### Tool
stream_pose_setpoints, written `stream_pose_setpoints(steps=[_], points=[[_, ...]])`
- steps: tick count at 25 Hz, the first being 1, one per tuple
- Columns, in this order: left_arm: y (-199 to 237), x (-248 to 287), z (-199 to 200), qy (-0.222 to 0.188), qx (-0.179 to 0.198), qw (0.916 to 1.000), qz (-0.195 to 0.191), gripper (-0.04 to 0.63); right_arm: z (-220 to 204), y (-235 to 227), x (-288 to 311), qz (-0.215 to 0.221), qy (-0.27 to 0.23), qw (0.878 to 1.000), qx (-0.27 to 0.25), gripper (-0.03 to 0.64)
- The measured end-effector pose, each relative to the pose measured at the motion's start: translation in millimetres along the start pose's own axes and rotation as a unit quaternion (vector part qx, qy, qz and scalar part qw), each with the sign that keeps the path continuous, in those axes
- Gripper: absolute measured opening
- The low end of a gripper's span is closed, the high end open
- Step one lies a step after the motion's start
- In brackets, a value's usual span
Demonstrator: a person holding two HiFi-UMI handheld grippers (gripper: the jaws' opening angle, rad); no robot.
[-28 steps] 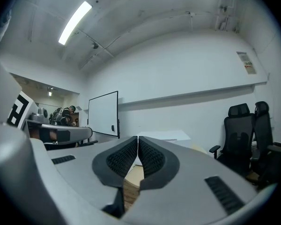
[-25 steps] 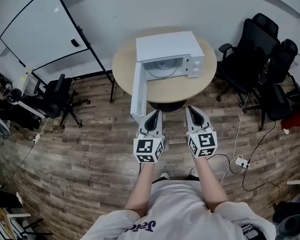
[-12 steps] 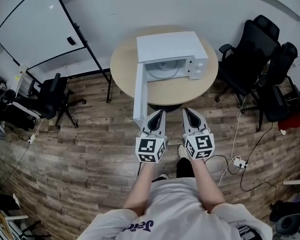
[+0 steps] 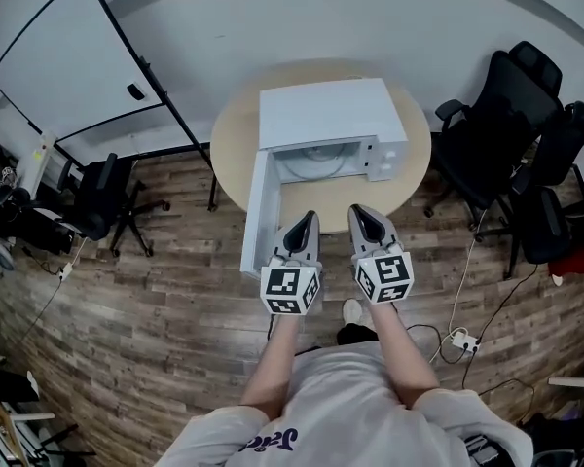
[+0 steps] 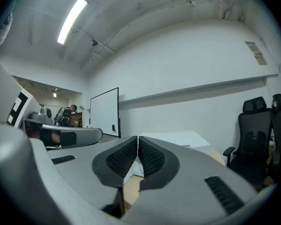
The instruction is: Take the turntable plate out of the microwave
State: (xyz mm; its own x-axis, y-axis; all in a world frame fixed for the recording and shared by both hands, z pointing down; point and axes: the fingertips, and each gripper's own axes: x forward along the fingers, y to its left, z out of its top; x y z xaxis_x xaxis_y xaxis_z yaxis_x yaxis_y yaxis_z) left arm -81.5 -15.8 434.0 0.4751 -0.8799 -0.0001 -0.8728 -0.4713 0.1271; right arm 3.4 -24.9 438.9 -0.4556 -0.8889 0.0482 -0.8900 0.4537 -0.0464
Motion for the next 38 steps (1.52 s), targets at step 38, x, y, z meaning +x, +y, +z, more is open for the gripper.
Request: stream_pose_setpoints(steps=[38], points=[[75.0, 153.6, -188.7, 0.196, -0.202, 0.9557, 0.087, 0.015, -93.7, -89.5, 149.8, 0.096, 0.116, 0.988, 0.032, 0.018]])
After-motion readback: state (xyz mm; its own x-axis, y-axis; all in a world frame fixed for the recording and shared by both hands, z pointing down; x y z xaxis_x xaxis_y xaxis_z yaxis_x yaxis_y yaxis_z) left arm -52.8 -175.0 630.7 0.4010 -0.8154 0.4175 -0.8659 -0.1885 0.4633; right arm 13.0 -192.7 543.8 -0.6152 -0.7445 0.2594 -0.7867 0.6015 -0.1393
